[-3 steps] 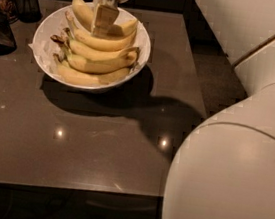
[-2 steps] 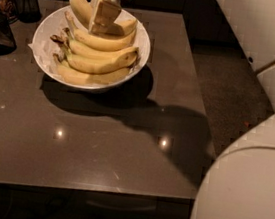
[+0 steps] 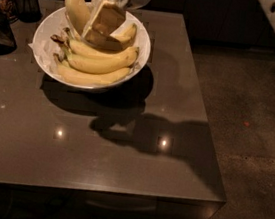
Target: Pick banana from white bowl
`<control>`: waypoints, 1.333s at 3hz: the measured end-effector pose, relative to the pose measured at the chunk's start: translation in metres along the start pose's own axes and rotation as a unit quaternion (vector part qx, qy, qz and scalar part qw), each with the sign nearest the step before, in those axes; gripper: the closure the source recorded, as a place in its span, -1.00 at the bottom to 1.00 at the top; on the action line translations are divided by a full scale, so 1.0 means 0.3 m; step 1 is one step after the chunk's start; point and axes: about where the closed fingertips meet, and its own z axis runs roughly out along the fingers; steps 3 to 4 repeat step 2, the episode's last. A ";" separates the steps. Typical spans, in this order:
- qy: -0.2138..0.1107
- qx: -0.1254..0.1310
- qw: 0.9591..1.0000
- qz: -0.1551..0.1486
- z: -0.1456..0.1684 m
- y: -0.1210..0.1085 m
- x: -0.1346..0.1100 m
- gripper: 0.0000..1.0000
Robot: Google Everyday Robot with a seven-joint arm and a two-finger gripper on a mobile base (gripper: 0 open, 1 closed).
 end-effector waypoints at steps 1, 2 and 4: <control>-0.050 -0.017 0.998 0.025 -0.031 0.108 -0.029 1.00; -0.080 -0.022 0.996 0.042 -0.057 0.170 -0.038 1.00; -0.080 -0.022 0.996 0.042 -0.057 0.170 -0.038 1.00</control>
Offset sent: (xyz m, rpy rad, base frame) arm -0.0729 -0.0239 0.0125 0.2073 0.1710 -0.0201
